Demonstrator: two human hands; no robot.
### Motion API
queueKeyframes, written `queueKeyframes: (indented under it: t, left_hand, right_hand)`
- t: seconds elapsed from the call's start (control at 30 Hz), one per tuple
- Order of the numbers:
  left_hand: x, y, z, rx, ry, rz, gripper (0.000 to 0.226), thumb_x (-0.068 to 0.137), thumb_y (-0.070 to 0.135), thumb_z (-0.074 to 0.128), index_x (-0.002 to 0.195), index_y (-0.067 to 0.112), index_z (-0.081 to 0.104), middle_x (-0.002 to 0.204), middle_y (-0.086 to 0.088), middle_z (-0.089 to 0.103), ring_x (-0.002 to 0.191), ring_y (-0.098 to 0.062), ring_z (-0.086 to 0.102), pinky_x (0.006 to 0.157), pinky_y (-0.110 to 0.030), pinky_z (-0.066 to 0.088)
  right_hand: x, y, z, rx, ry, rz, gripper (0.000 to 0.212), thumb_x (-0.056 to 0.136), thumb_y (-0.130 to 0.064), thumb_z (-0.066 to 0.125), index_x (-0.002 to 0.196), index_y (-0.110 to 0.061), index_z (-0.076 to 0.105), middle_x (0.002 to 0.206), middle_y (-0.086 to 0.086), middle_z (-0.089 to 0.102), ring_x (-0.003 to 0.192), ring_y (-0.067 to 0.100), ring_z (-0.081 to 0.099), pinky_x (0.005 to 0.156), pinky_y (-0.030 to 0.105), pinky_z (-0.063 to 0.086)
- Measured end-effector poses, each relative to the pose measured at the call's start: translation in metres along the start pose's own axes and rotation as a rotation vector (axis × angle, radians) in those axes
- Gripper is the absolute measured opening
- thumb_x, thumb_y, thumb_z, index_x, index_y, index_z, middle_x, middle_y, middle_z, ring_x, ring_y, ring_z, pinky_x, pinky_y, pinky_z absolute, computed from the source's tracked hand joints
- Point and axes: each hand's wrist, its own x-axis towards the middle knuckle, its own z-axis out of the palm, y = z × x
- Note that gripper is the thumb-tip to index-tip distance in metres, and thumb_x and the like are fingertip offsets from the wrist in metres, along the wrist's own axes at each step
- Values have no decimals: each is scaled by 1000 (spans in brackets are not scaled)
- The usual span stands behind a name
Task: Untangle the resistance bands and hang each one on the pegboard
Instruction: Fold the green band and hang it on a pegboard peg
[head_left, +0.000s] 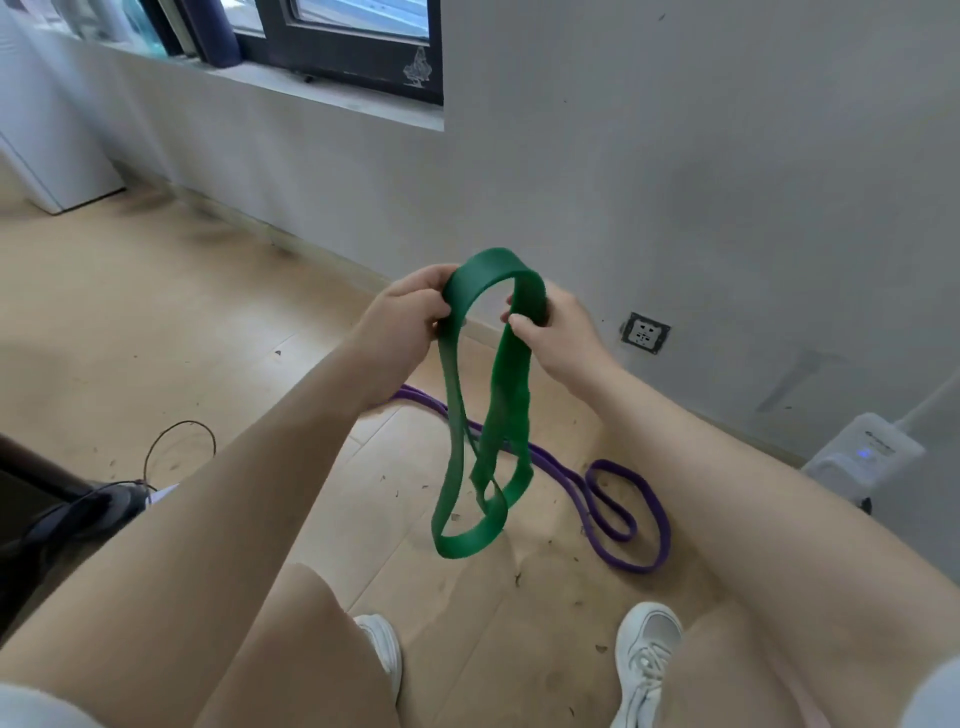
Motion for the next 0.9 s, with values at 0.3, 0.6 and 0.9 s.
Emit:
queueKeyframes:
  t: [0.3,0.6,0.9]
  left_hand:
    - [-11,-29,-3,329,-7,-32,30,94,23,51,123,21,45,97,1,57,86,-9,55,85,-22,48]
    - [-4,-33,14,403,-93,-44,29,86,21,63,114,28,57,106,9,67,96,-4,63,80,-20,48]
    - [-2,-51,32,206,-185,-108,28,98,18,43,122,29,50,120,2,61,112,-9,57,105,-36,41]
  right_hand:
    - [-11,-3,-52,91,-198,45,20,83,-22,69,101,-16,63,77,-3,53,68,11,47,61,23,43]
    - [-14,-9,-65,85,-116,-47,16,79,-25,72,94,-22,65,81,-7,61,69,2,52,67,16,42]
    - [-23,-17,-28,499,-103,20,20,89,-16,60,106,-10,50,94,8,54,76,19,57,75,34,50]
